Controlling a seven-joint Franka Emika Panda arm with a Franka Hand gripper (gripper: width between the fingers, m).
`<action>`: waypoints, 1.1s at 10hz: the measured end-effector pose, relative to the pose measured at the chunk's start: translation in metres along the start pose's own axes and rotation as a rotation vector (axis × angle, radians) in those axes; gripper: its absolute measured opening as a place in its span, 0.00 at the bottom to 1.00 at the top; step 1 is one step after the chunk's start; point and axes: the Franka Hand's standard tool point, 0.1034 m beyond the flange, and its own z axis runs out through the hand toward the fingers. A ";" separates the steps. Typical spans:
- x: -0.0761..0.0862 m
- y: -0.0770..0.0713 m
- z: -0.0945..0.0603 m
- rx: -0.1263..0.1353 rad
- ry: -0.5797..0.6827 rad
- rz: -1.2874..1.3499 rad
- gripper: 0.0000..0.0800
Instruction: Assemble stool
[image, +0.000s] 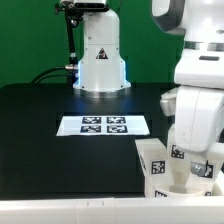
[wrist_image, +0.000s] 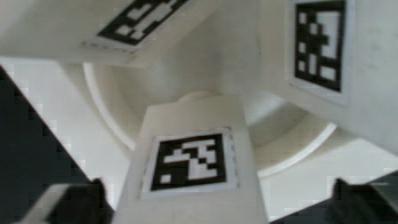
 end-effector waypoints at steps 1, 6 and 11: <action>0.000 0.000 0.000 0.001 0.000 0.045 0.49; -0.021 0.017 -0.005 0.039 0.002 0.816 0.42; -0.028 0.020 -0.001 0.048 -0.012 1.177 0.42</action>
Offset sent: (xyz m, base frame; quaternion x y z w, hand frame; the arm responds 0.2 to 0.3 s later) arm 0.0000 0.0000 0.0000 0.0000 0.0000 0.1296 0.9916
